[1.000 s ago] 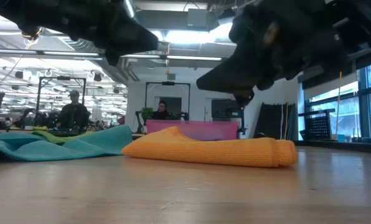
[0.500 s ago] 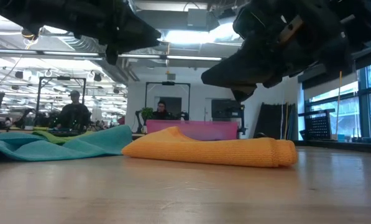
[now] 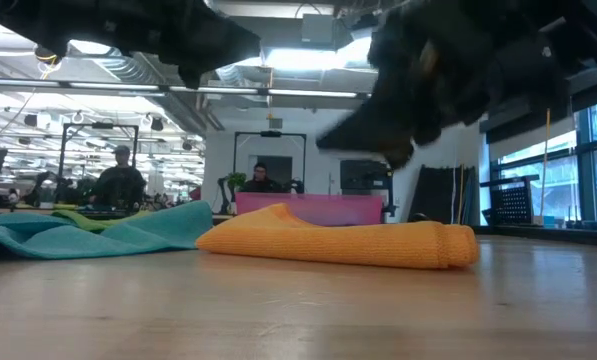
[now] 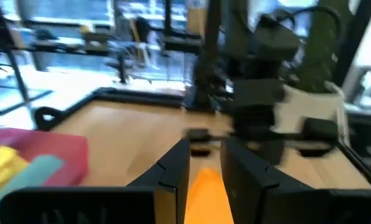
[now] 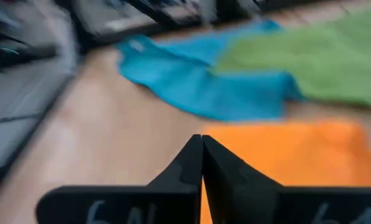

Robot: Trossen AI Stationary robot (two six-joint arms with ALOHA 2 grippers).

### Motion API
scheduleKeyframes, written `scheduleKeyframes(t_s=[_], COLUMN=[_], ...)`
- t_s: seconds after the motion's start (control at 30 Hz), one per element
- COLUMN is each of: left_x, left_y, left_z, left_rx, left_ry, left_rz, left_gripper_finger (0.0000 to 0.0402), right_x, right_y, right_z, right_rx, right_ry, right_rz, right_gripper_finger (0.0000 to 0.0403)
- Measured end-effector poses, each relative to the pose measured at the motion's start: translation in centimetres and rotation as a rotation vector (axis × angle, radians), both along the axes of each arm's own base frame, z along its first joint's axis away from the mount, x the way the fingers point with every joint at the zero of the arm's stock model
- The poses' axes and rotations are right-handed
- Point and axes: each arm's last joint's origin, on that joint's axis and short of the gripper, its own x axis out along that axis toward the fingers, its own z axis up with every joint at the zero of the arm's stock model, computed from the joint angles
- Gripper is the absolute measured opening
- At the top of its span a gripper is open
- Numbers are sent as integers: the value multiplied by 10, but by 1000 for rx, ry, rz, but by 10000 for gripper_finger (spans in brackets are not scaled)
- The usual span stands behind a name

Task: Roll microfiber towels into tight, uniform cylinder then place into a basket
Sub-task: Roll the orange microfiber towel

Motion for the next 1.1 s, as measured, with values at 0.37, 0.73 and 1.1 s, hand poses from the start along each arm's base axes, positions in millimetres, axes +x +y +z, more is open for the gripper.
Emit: scheduleKeyframes(t_s=[0.37,0.73,1.1], left_x=[11,22,23], left_y=[4,12,-16], left_z=[-32,-35,-30], left_rx=[-18,-27,-42], left_ry=[157,124,134], left_rz=[59,19,-242], left_gripper_finger=[80,80,80], right_x=[-22,-29,-37], right_y=[-13,-42,35], right_z=[-34,-39,17], right_rx=[-22,-163,-71], right_ry=[370,502,298], right_rz=[-293,-452,-225], right_gripper_finger=[12,12,12])
